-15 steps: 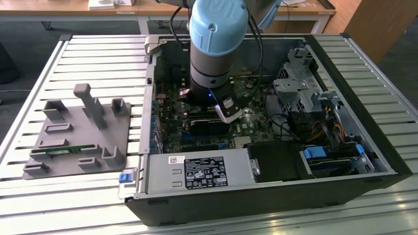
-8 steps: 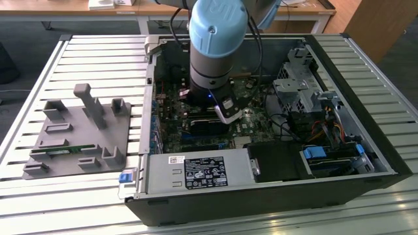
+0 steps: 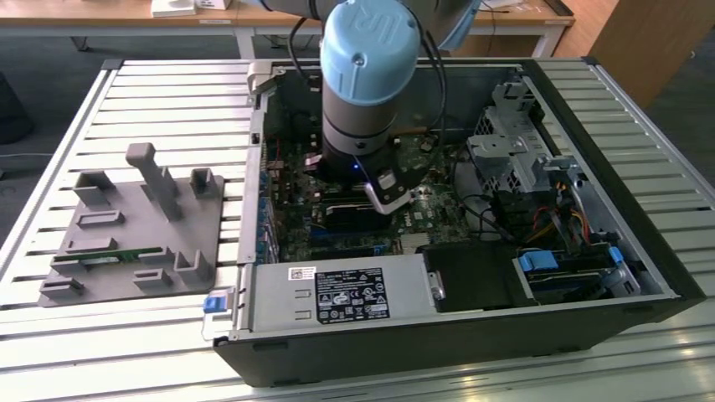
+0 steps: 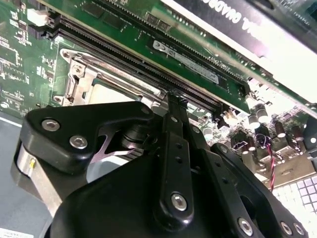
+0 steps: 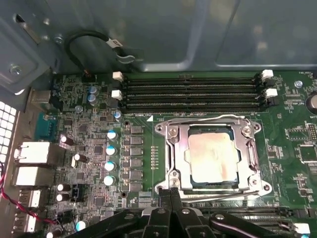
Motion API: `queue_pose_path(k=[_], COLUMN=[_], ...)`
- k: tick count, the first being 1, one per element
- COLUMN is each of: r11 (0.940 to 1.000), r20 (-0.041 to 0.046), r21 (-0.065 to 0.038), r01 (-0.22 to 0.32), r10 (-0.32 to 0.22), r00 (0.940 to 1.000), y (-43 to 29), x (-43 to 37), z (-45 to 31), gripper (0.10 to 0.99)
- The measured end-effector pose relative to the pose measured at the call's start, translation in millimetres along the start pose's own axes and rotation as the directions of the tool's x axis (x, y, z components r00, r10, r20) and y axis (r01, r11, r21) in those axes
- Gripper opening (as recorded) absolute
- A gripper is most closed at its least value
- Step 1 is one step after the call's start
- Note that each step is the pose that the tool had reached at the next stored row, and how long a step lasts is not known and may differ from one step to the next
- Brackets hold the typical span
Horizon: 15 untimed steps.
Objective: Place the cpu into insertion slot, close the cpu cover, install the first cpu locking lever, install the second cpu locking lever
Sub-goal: 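Install the second cpu locking lever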
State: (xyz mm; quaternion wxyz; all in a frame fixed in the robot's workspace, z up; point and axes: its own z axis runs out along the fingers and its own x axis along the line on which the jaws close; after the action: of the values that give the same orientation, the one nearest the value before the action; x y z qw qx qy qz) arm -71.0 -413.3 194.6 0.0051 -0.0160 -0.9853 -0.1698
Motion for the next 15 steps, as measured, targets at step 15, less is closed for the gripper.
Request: queue_pose_path(k=[15], r11=[0.9996], r20=[-0.0008], r21=[-0.027], r01=[0.0], r10=[0.0], r00=[1.0], y=[-2.4], x=[4.2], z=[6.4], gripper=[0.106])
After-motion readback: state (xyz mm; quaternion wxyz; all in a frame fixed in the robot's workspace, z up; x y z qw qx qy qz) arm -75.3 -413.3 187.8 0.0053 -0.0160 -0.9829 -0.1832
